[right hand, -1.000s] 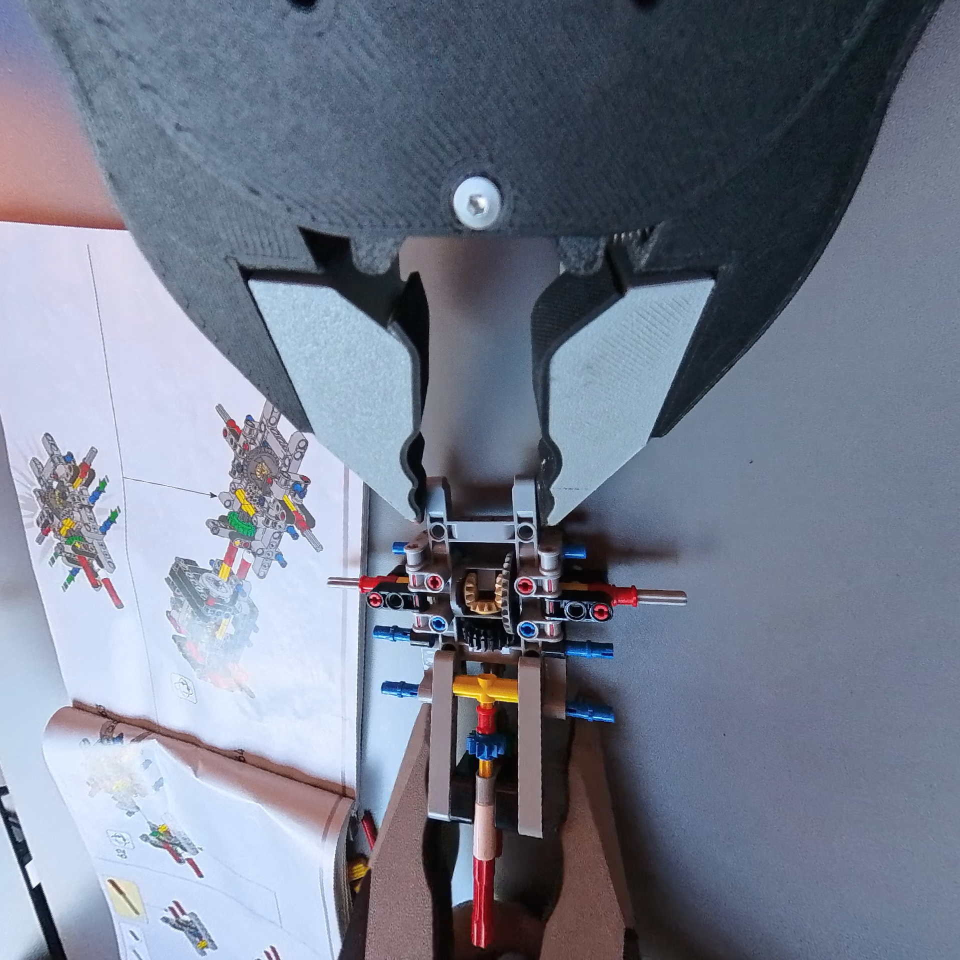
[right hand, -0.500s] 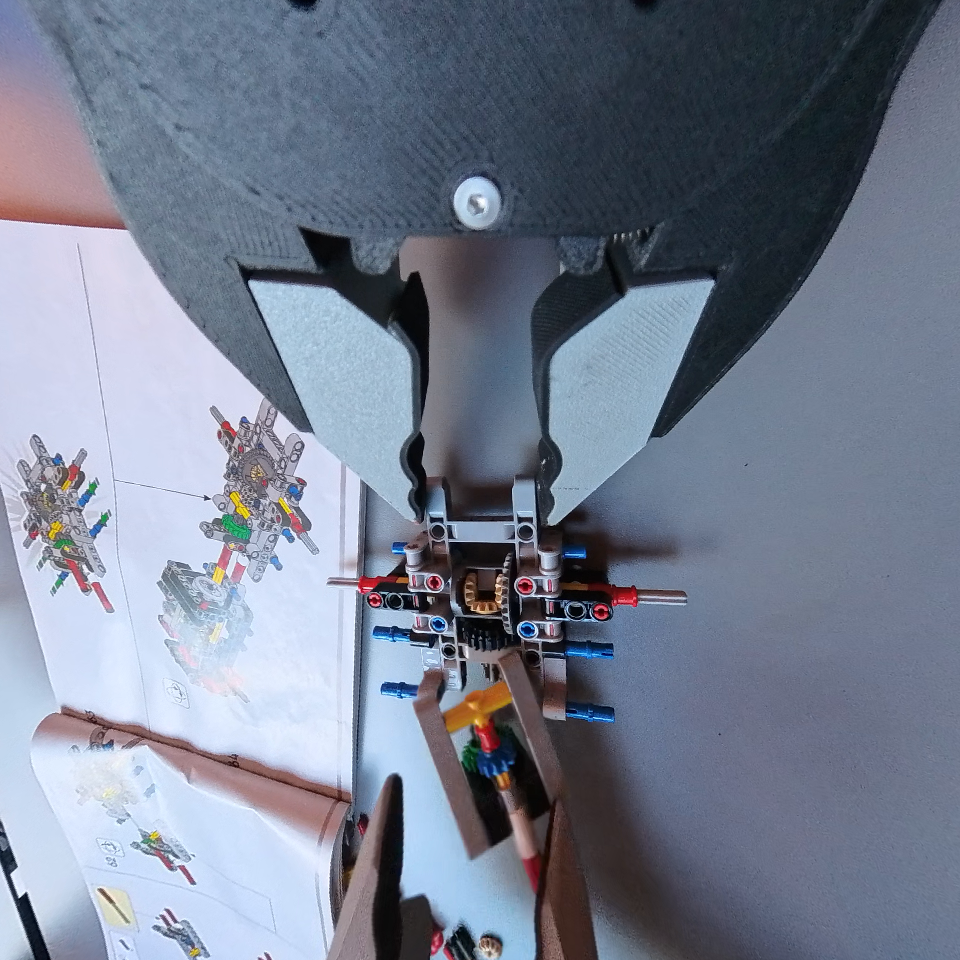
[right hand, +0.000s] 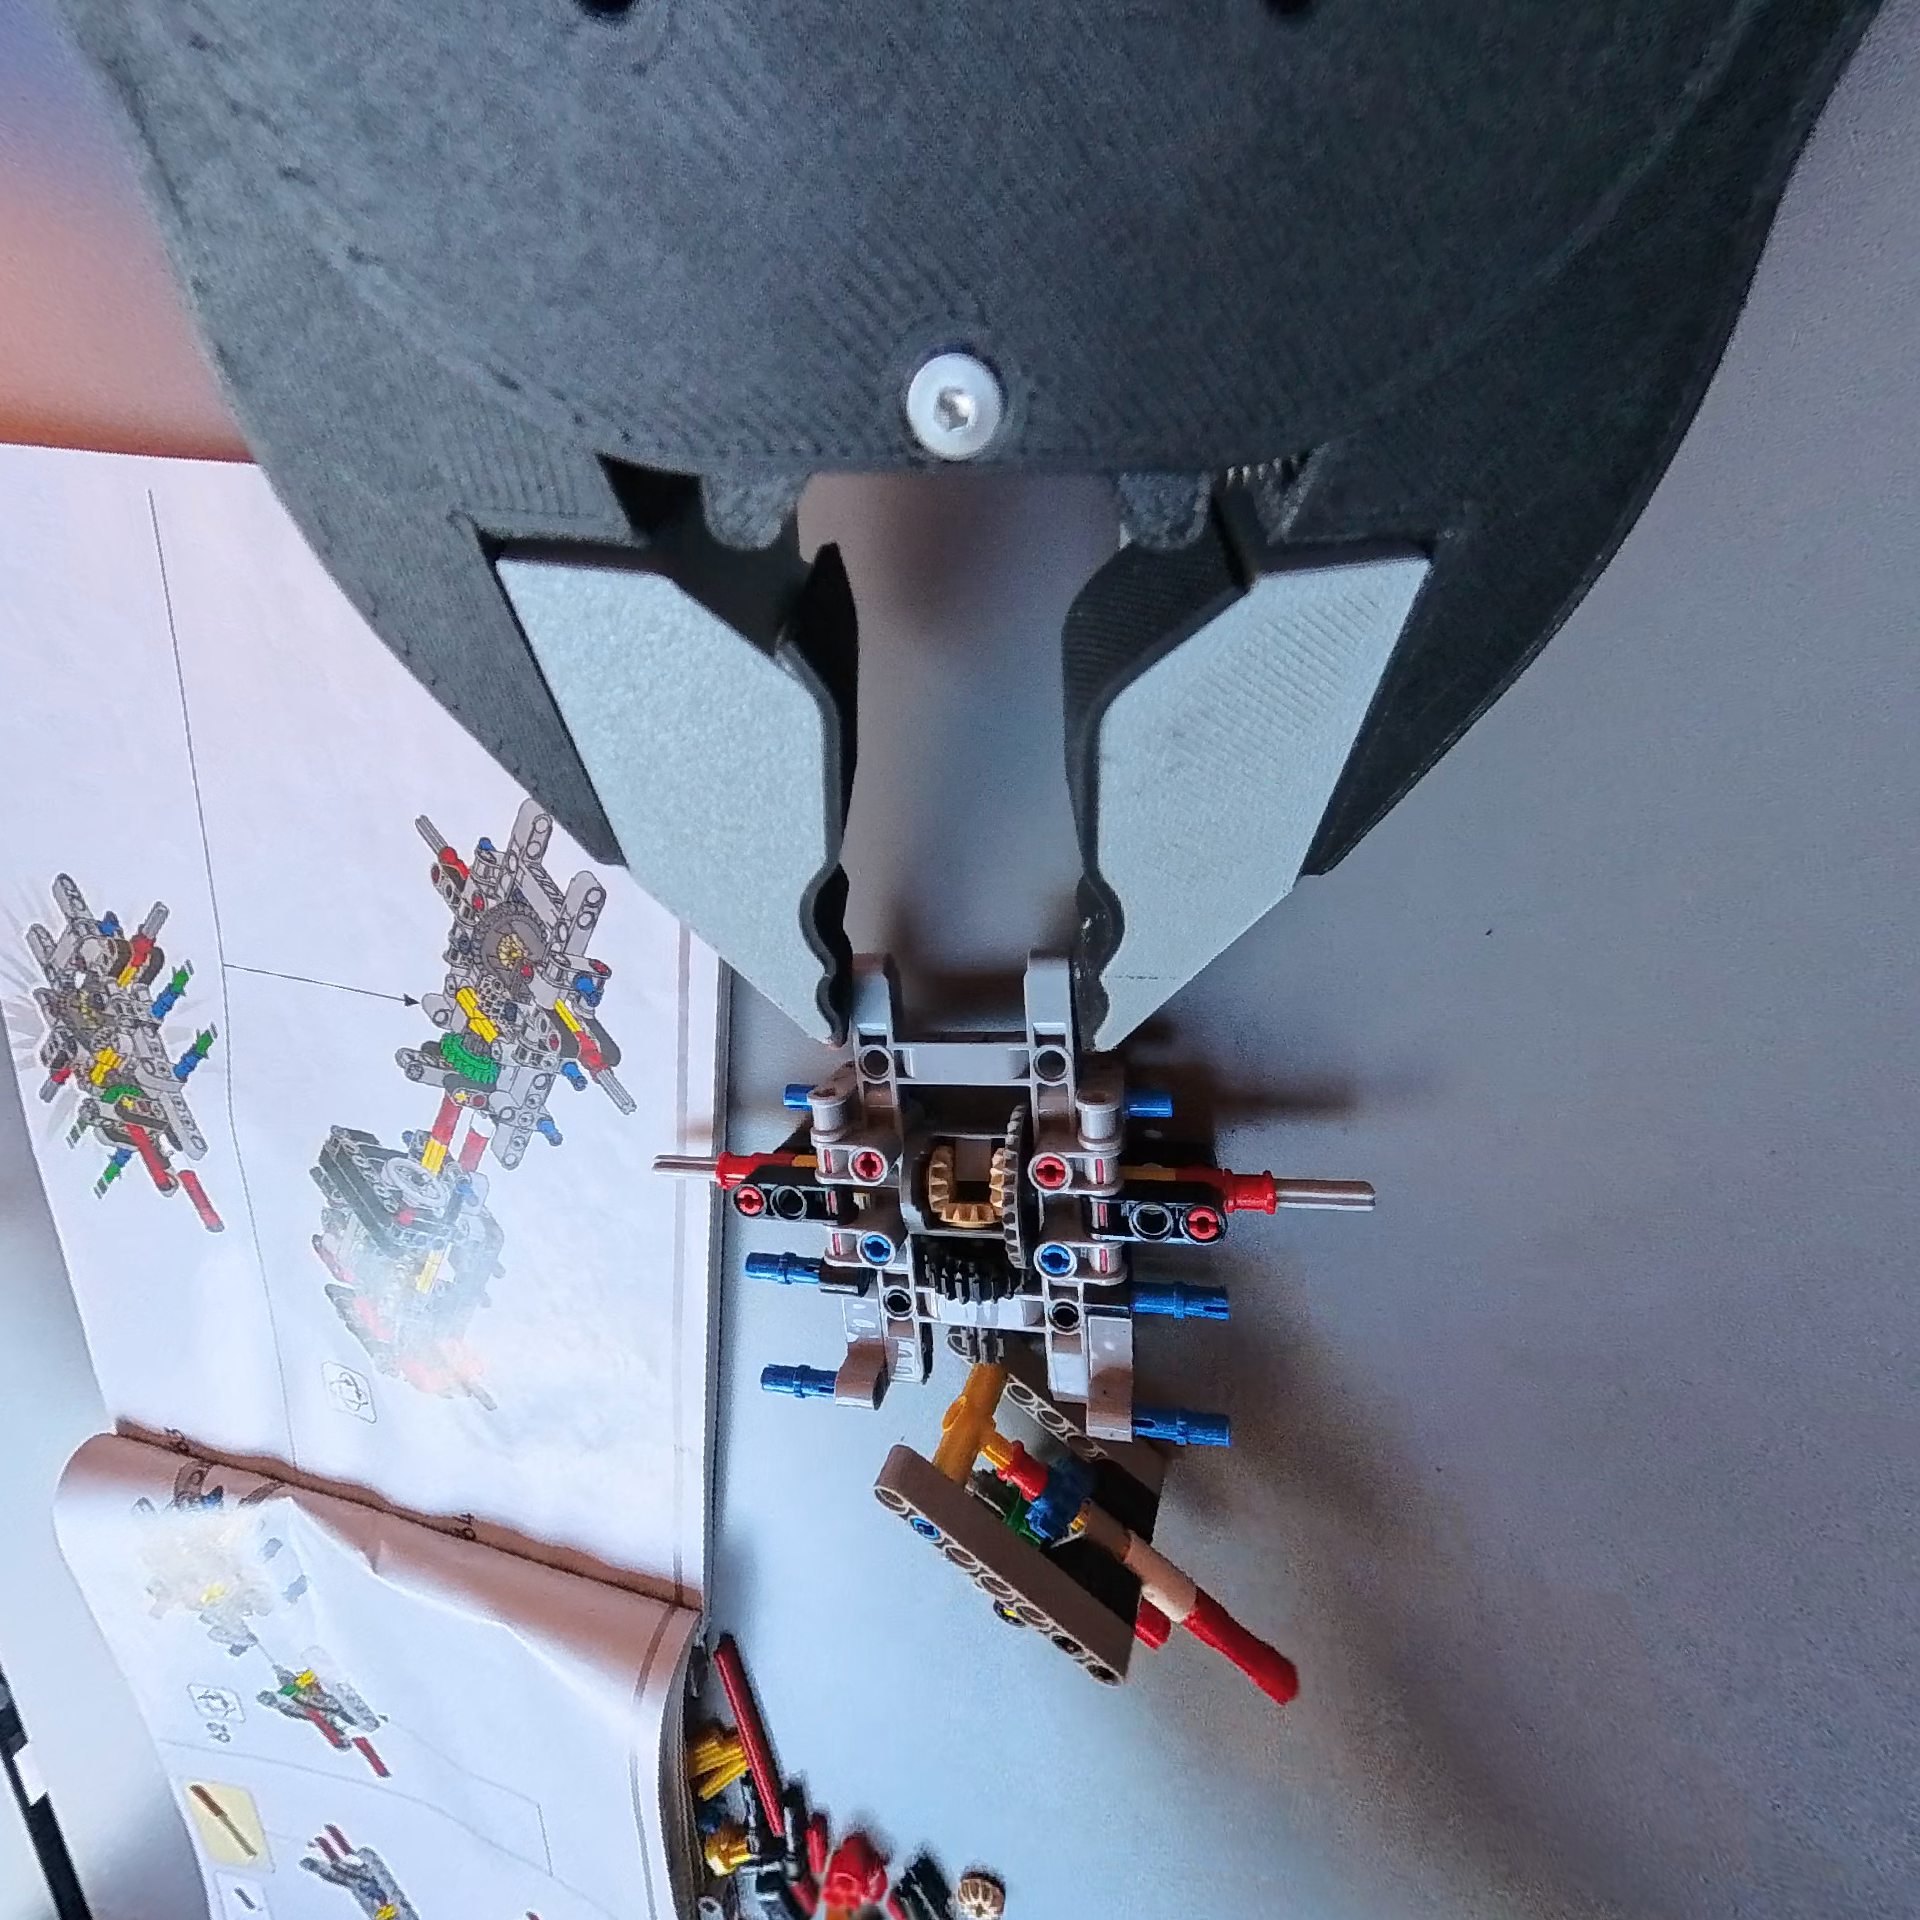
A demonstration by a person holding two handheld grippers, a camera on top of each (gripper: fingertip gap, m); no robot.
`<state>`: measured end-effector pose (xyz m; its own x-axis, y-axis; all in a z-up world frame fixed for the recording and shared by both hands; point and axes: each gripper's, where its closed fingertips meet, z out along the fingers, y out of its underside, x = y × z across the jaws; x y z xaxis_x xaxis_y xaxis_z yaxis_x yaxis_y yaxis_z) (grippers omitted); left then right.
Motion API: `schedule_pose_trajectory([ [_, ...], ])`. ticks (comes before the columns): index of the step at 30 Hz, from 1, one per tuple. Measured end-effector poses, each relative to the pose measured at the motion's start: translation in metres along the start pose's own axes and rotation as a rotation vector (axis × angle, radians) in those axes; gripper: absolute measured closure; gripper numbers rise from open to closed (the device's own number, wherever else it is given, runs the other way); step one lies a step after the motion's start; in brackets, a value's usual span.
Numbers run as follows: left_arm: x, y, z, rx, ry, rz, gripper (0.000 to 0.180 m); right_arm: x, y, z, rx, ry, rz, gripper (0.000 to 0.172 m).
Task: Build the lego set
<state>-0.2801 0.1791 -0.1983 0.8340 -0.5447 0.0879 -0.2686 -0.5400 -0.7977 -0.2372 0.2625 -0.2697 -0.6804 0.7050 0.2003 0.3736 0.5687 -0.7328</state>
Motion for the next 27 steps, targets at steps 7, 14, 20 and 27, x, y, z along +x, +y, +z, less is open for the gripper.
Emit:
schedule_pose_trajectory([
  [7,-0.013,0.031,0.029,-0.190,-0.161,-0.021,0.151,0.000,-0.001,-0.001,0.002,0.040,-0.031,0.132],
  [14,-0.009,0.027,0.028,-0.118,0.012,-0.203,0.177,-0.008,-0.004,-0.008,0.011,0.036,-0.087,0.120],
  [20,-0.016,0.009,0.015,-0.020,0.221,-0.432,0.177,0.006,-0.044,-0.030,0.140,0.179,-0.112,0.123],
  [27,-0.002,-0.008,0.017,0.028,0.488,-0.653,0.177,-0.003,-0.084,-0.007,0.065,0.536,-0.537,0.117],
])
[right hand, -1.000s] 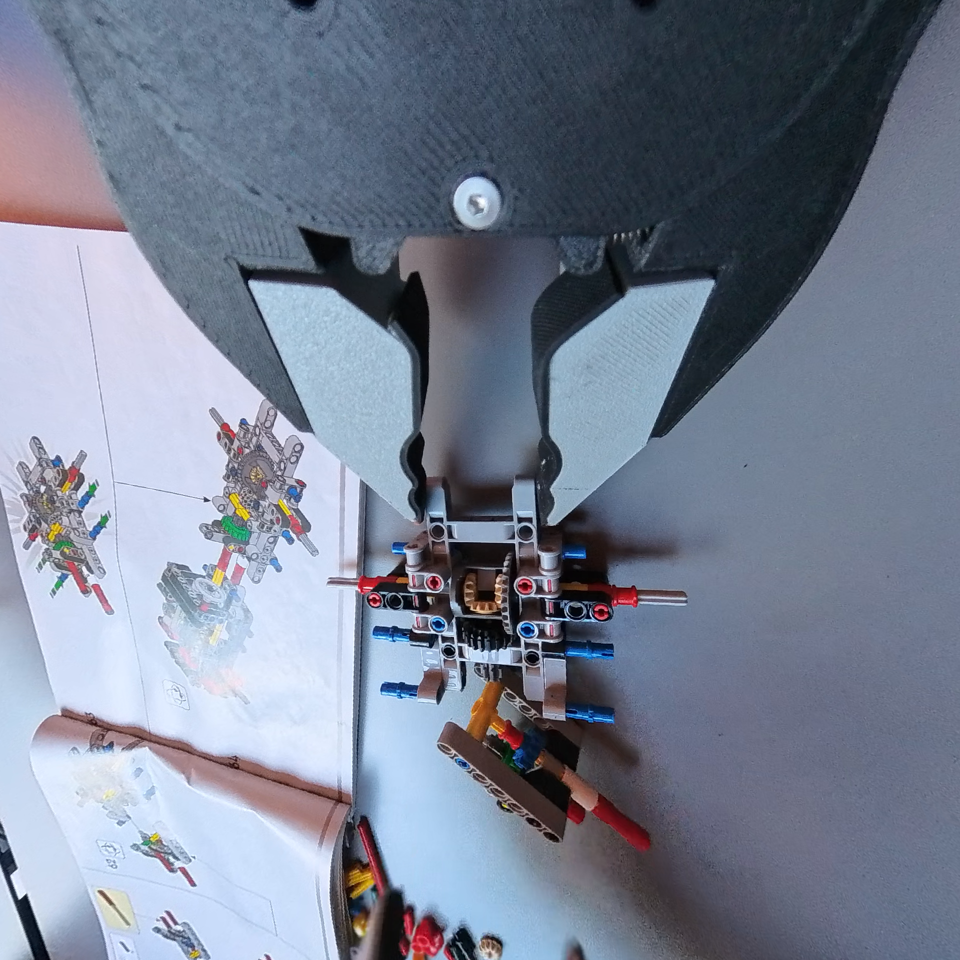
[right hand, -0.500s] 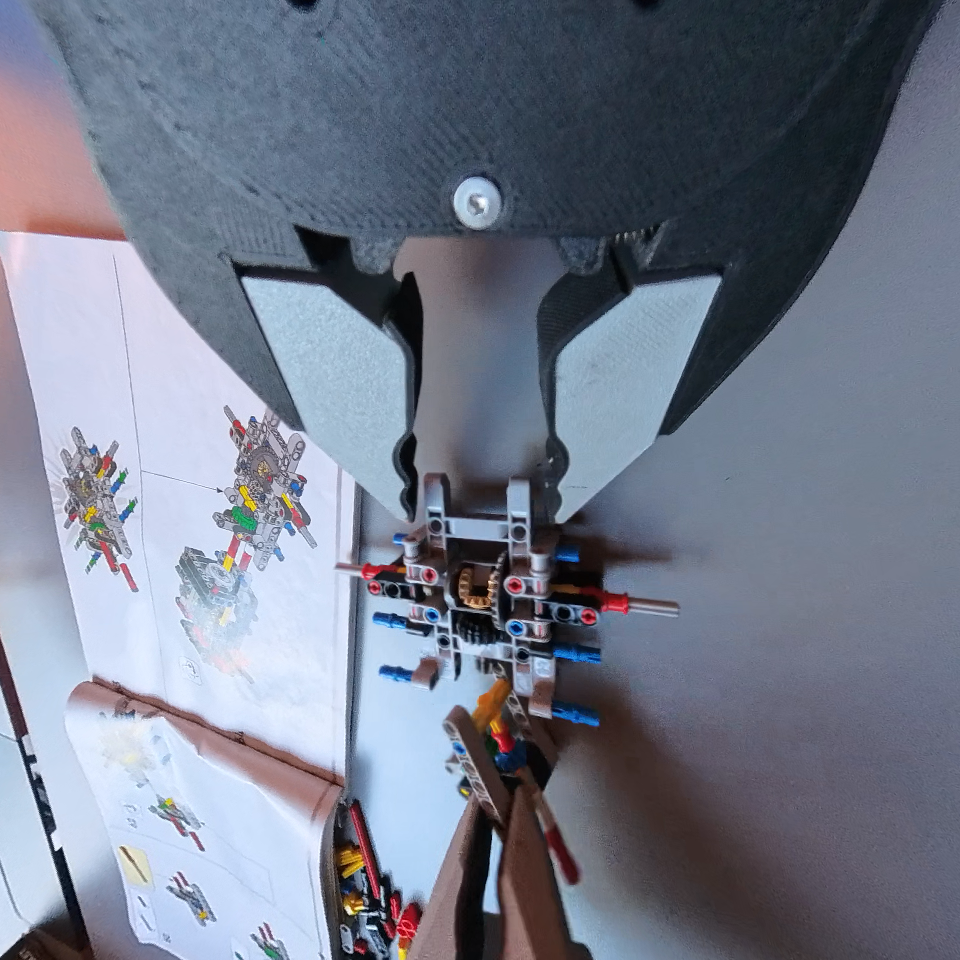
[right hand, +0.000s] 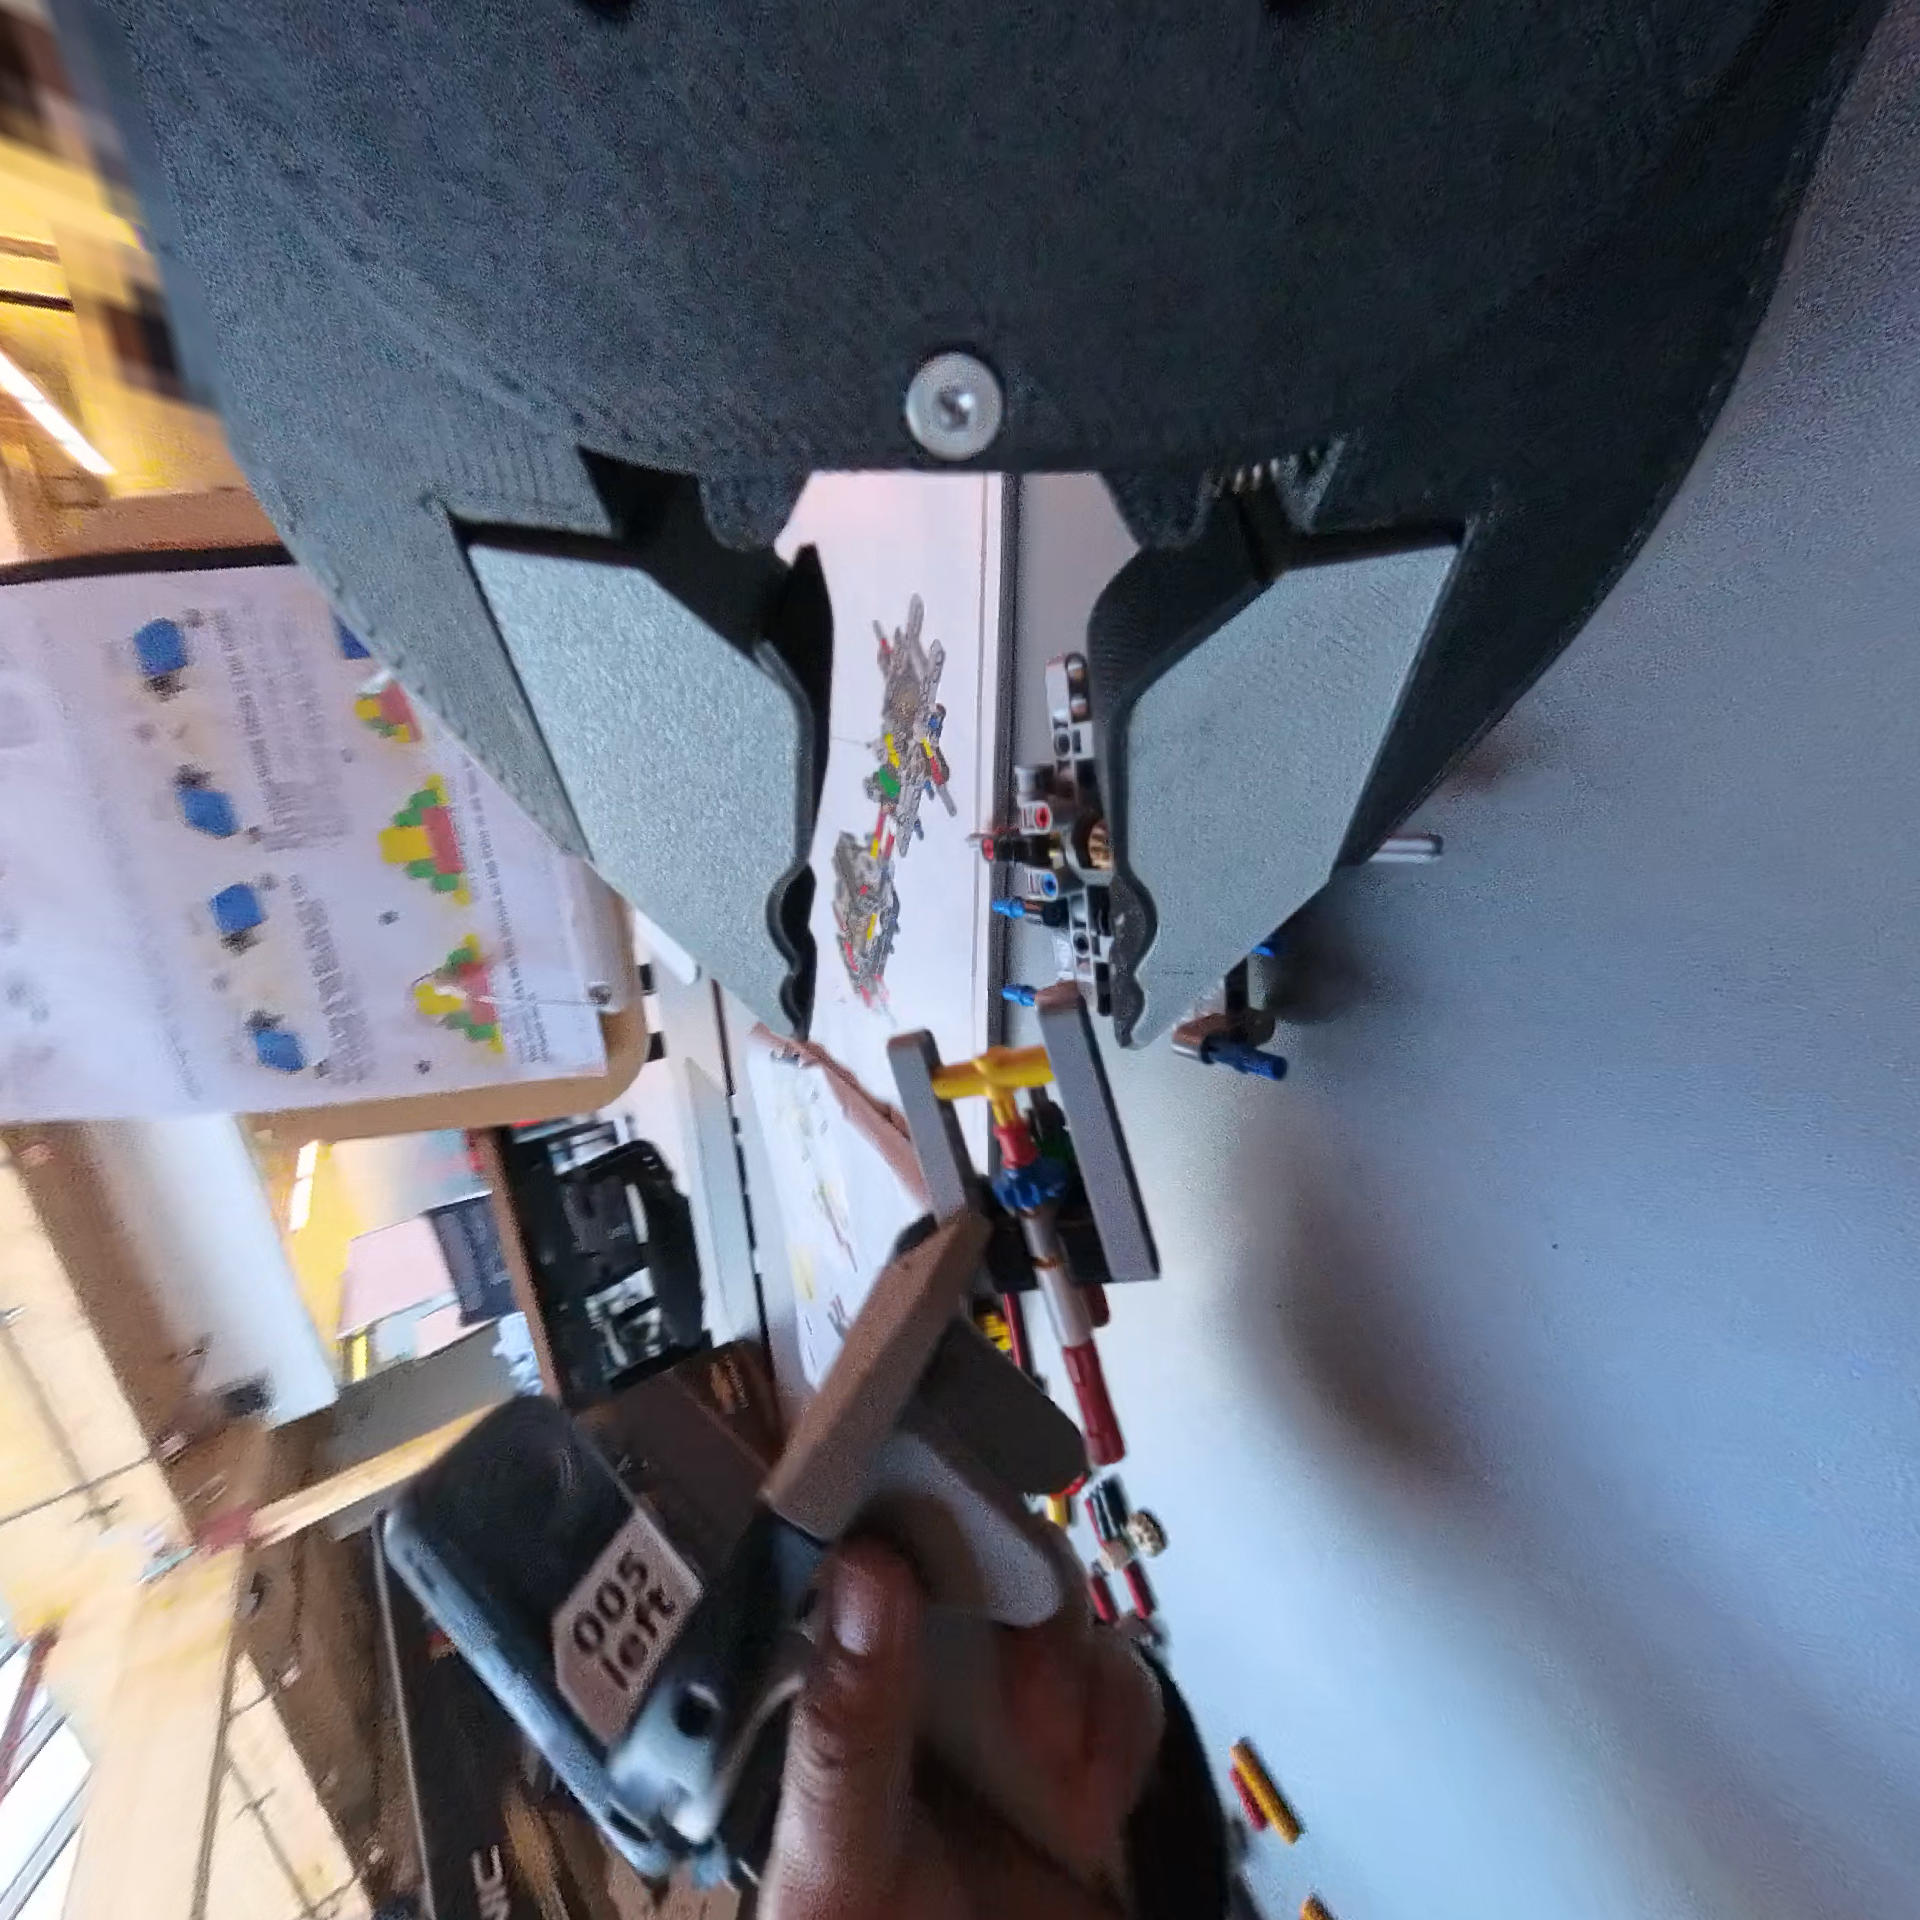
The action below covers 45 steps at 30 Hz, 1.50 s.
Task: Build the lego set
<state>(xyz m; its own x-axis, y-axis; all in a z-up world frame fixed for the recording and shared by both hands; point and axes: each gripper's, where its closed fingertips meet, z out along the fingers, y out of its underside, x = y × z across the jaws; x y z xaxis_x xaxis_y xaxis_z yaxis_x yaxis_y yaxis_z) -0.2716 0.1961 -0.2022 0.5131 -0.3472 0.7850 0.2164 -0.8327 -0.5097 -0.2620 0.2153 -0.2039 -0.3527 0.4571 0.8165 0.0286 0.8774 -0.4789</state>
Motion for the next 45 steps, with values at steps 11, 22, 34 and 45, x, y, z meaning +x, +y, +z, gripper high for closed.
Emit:
schedule_pose_trajectory([
  [11,0.005,0.003,0.012,-0.041,0.016,-0.014,0.177,-0.016,-0.008,0.003,0.017,-0.055,-0.010,0.133],
  [22,0.018,-0.013,-0.001,-0.055,-0.306,0.404,0.113,-0.005,0.000,0.002,0.048,-0.112,0.224,0.134],
  [34,0.000,-0.004,0.016,-0.236,-0.626,0.781,0.133,-0.002,-0.001,0.004,0.119,-0.148,0.362,0.135],
  [45,0.005,-0.011,0.017,-0.143,-0.560,0.769,0.134,0.006,-0.003,-0.001,0.177,-0.148,0.430,0.135],
])
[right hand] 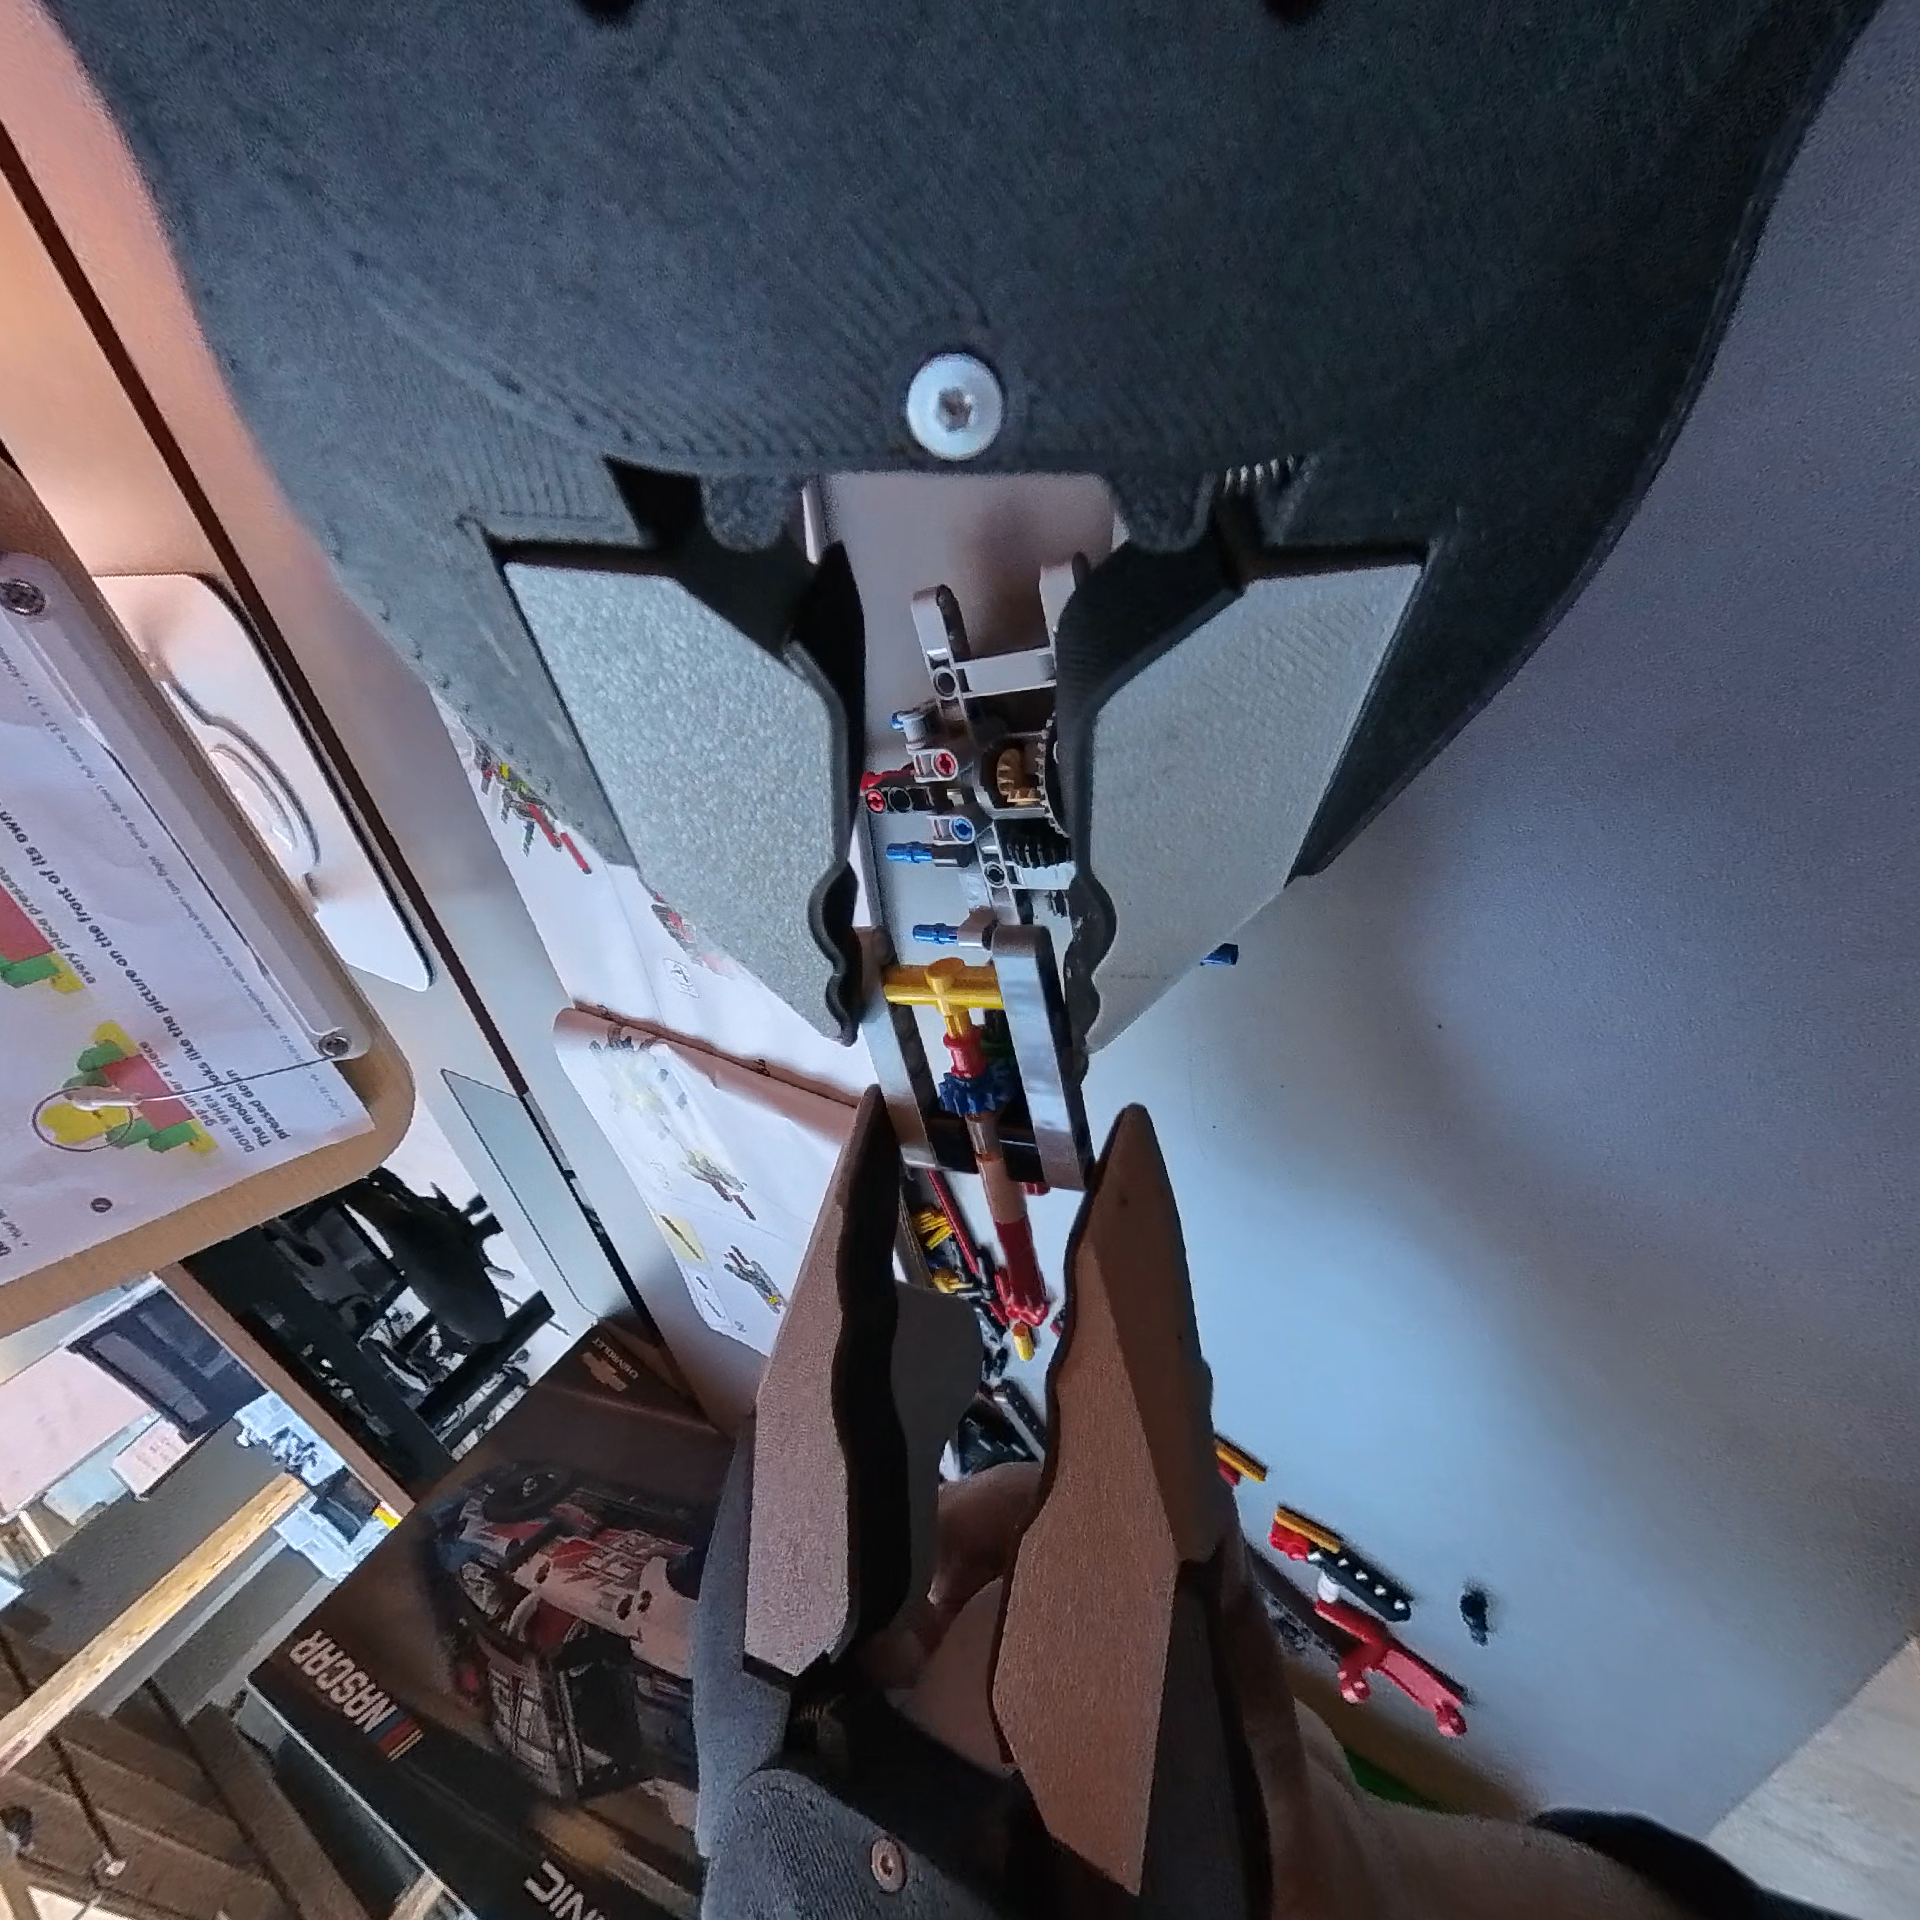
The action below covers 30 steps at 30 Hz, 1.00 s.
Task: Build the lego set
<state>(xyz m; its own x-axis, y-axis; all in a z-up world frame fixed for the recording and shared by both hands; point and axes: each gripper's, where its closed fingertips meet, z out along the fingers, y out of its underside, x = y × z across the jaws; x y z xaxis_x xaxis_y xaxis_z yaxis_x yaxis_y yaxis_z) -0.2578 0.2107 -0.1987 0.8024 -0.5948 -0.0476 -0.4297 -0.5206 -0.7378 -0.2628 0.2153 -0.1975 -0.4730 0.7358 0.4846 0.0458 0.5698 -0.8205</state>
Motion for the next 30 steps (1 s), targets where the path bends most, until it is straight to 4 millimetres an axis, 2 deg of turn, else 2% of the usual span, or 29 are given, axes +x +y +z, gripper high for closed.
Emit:
schedule_pose_trajectory([
  [1,-0.001,0.001,0.001,-0.004,-0.009,0.006,0.137,0.000,0.000,-0.001,0.004,-0.006,0.006,0.136],
  [2,-0.004,0.004,0.002,-0.019,-0.024,0.014,0.141,-0.001,-0.001,-0.002,0.013,-0.009,0.012,0.166],
  [6,0.003,0.002,0.003,0.018,0.019,0.007,0.150,0.001,-0.007,-0.004,0.062,-0.013,0.064,0.166],
  [7,0.001,0.002,0.002,0.028,0.016,0.000,0.176,-0.002,-0.006,-0.004,0.056,-0.030,0.064,0.159],
  [8,-0.001,0.001,0.002,0.053,0.015,-0.009,0.177,-0.003,-0.003,-0.002,0.041,-0.030,0.063,0.165],
  [14,-0.004,0.018,0.008,0.038,0.053,-0.074,0.177,-0.005,0.013,0.001,-0.010,-0.076,0.095,0.172],
  [17,-0.006,0.023,0.009,0.050,0.089,-0.152,0.177,-0.004,0.022,0.004,-0.048,-0.074,0.114,0.133],
  [19,-0.009,0.025,0.008,0.069,0.120,-0.243,0.177,-0.003,0.019,0.005,-0.050,-0.046,0.085,0.122],
  [21,-0.012,0.027,0.007,0.092,0.162,-0.341,0.178,-0.002,0.016,0.009,-0.079,0.023,-0.029,0.119],
  [24,-0.015,0.026,0.005,0.138,0.236,-0.490,0.178,-0.011,0.016,0.017,-0.142,0.090,-0.249,0.126],
  [26,-0.017,0.023,0.001,0.186,0.285,-0.567,0.178,-0.017,0.019,0.021,-0.161,0.086,-0.285,0.128],
  [30,-0.017,0.017,-0.006,0.247,0.377,-0.681,0.178,-0.003,0.017,0.018,-0.161,0.149,-0.280,0.125],
])
